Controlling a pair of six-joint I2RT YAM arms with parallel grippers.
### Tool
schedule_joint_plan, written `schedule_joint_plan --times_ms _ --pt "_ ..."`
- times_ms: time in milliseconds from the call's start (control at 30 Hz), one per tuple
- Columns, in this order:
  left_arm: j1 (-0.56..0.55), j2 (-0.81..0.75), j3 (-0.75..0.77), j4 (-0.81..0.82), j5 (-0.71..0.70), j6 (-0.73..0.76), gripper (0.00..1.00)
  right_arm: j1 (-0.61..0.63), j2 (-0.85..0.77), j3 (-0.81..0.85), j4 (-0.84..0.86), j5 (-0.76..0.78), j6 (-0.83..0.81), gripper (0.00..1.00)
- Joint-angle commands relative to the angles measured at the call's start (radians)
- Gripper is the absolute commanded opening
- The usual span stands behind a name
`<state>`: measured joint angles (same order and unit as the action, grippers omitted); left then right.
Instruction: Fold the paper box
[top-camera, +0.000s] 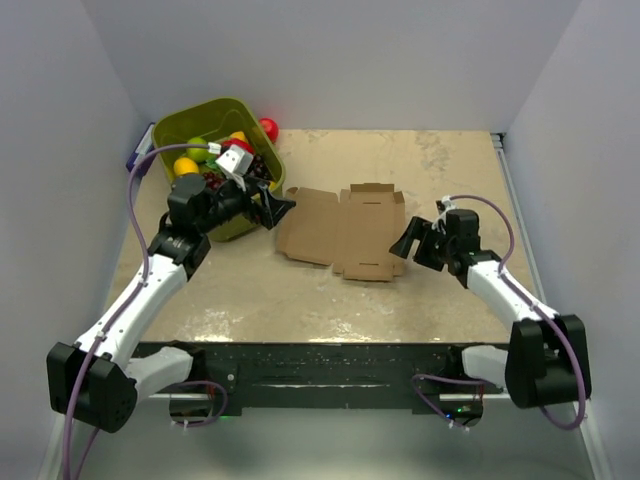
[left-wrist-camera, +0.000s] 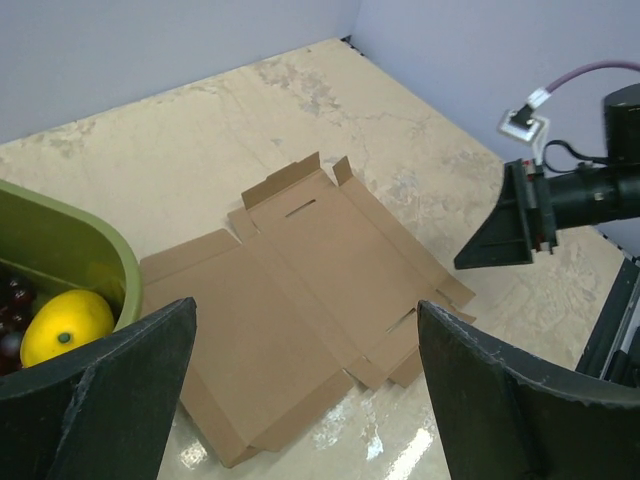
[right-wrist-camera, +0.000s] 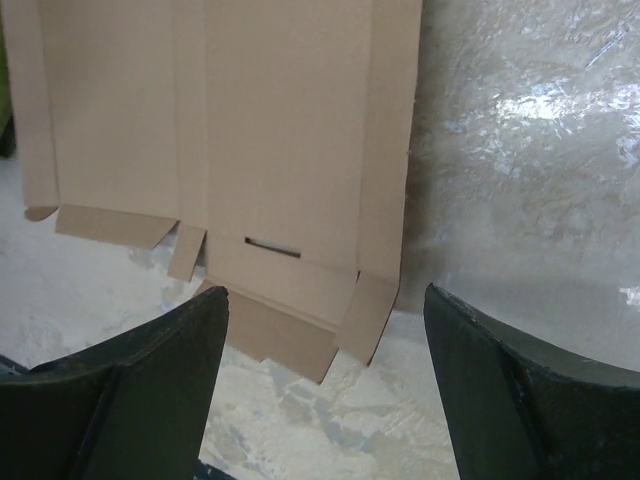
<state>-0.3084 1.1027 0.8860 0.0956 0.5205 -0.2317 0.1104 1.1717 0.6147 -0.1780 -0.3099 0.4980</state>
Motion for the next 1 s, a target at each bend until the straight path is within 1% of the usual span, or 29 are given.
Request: schedule_joint_plan --times_ms 0,100,233,300,633,833,967 --pt "-0.021 -0.017 -0.007 0.062 0.024 0.025 0.95 -0.002 0.087 0.003 0.138 -0.021 0.016 0.82" --pt "-0.031 -0.017 -0.009 0.059 0.018 0.031 0.95 -0.005 0.126 0.011 0.166 0.006 0.007 0.82" --pt "-0.038 -0.015 -0.007 0.055 0.016 0.037 0.95 -0.011 0.233 0.025 0.213 0.006 0.001 0.79" --pt "-0.046 -0.017 -0.004 0.043 0.006 0.051 0.95 -0.012 0.269 0.028 0.250 -0.009 0.001 0.76" --pt "-0.067 -0.012 -0.002 0.033 0.001 0.061 0.94 -0.029 0.388 0.042 0.379 -0.090 0.008 0.71" --pt "-0.080 -0.004 -0.001 0.030 0.003 0.072 0.94 -0.040 0.459 0.051 0.459 -0.146 0.013 0.64" --pt "-0.084 0.002 0.002 0.018 -0.005 0.084 0.94 -0.041 0.476 0.065 0.463 -0.156 -0.001 0.54"
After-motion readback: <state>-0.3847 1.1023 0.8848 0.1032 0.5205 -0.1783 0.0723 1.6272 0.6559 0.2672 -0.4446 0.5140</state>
